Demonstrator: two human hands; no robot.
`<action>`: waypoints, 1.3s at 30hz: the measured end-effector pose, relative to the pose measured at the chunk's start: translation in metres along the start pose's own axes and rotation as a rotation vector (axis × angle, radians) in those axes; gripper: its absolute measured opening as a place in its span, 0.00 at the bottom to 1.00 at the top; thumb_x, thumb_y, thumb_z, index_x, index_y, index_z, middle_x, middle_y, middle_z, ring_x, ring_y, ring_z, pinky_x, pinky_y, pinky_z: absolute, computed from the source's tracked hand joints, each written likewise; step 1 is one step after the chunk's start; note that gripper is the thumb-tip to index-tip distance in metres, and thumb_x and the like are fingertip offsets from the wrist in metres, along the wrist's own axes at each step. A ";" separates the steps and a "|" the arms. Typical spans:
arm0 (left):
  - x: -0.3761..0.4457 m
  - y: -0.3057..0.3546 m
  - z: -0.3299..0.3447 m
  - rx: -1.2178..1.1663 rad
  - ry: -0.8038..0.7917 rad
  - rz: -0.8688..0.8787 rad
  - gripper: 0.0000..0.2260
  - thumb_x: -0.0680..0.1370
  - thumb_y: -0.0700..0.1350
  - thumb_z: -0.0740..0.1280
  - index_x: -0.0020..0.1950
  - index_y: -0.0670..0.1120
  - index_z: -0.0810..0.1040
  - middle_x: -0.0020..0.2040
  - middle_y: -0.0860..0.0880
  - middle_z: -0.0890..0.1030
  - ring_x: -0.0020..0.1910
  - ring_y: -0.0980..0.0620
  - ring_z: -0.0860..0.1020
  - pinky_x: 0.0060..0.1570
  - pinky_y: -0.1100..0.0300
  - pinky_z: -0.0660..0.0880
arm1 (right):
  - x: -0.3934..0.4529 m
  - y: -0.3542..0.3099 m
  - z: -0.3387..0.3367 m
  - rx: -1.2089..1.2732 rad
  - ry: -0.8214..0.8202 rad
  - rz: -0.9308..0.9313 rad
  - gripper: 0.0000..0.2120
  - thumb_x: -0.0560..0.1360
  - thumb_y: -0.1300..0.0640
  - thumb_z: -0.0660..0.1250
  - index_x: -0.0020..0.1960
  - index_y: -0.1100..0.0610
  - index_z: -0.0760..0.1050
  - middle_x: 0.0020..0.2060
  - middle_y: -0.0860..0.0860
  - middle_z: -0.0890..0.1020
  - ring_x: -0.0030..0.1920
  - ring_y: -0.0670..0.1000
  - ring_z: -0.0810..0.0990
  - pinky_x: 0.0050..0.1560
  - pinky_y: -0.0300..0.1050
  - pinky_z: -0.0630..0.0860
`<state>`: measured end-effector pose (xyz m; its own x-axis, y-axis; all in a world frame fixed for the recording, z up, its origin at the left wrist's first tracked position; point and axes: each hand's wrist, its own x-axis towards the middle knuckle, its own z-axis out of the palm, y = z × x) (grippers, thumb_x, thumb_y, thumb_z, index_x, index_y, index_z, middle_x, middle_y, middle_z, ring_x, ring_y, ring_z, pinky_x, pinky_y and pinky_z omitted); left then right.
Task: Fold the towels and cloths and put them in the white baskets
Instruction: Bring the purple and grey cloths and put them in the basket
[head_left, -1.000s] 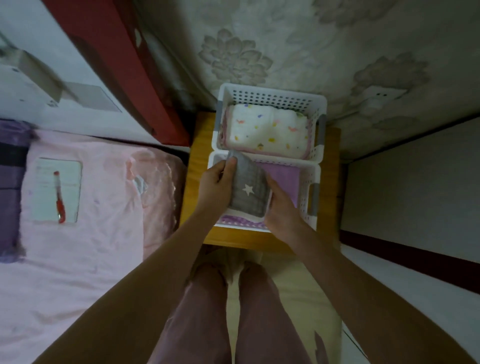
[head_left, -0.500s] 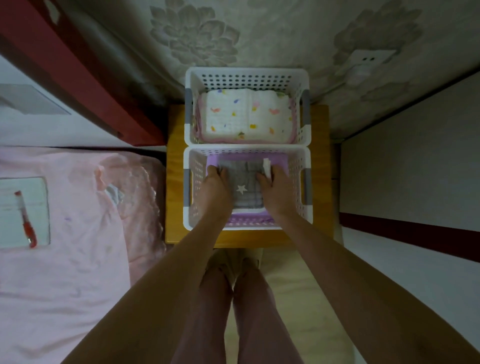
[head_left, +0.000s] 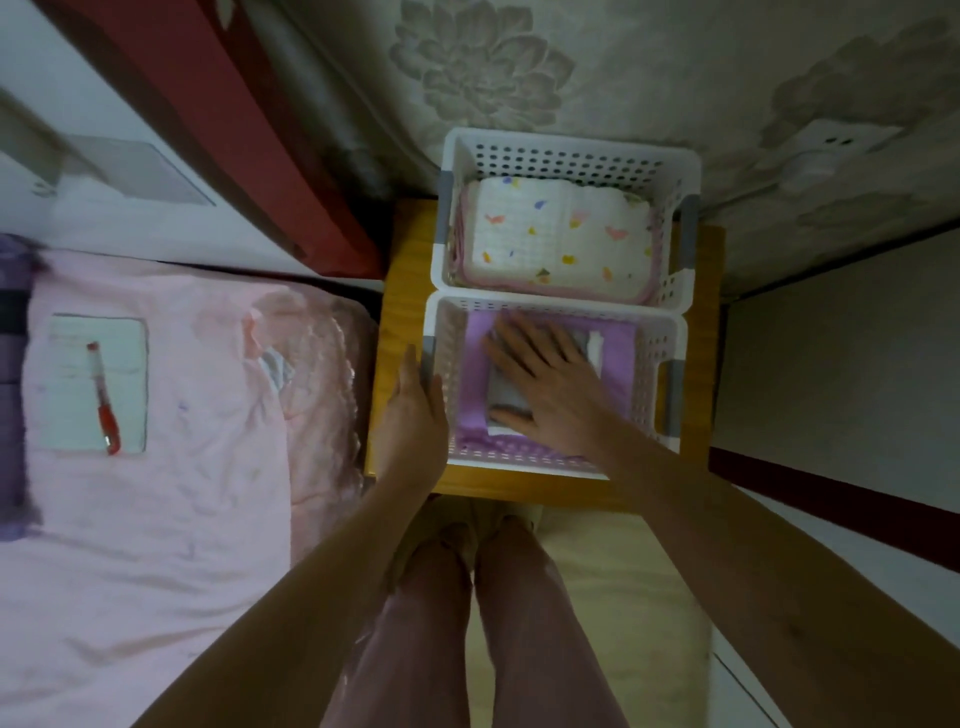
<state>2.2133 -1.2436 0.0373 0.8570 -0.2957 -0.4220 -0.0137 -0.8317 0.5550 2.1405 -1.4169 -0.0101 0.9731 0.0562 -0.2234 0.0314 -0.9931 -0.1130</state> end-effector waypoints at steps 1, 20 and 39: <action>0.002 -0.002 0.001 -0.028 -0.021 0.001 0.21 0.83 0.48 0.54 0.76 0.44 0.59 0.52 0.38 0.80 0.48 0.38 0.80 0.44 0.44 0.77 | 0.001 0.002 0.004 -0.020 -0.004 -0.008 0.40 0.75 0.31 0.51 0.78 0.56 0.57 0.77 0.57 0.59 0.77 0.59 0.55 0.76 0.59 0.49; -0.030 -0.017 -0.056 0.225 -0.298 -0.232 0.17 0.83 0.52 0.58 0.68 0.46 0.72 0.62 0.44 0.78 0.59 0.45 0.76 0.58 0.54 0.72 | 0.004 -0.011 -0.032 -0.044 -0.135 0.005 0.37 0.75 0.32 0.54 0.67 0.61 0.74 0.66 0.61 0.76 0.66 0.62 0.74 0.71 0.62 0.59; -0.587 -0.147 -0.121 -0.034 0.295 -0.954 0.15 0.82 0.52 0.57 0.64 0.47 0.74 0.60 0.45 0.78 0.58 0.44 0.76 0.53 0.53 0.73 | -0.209 -0.458 -0.194 -0.488 -0.322 -1.159 0.13 0.81 0.51 0.56 0.59 0.57 0.70 0.53 0.55 0.79 0.47 0.55 0.76 0.42 0.46 0.68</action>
<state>1.7743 -0.8908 0.2898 0.5952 0.6214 -0.5095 0.7579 -0.6449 0.0987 1.9674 -0.9939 0.2764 0.2274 0.8567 -0.4630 0.9585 -0.2808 -0.0488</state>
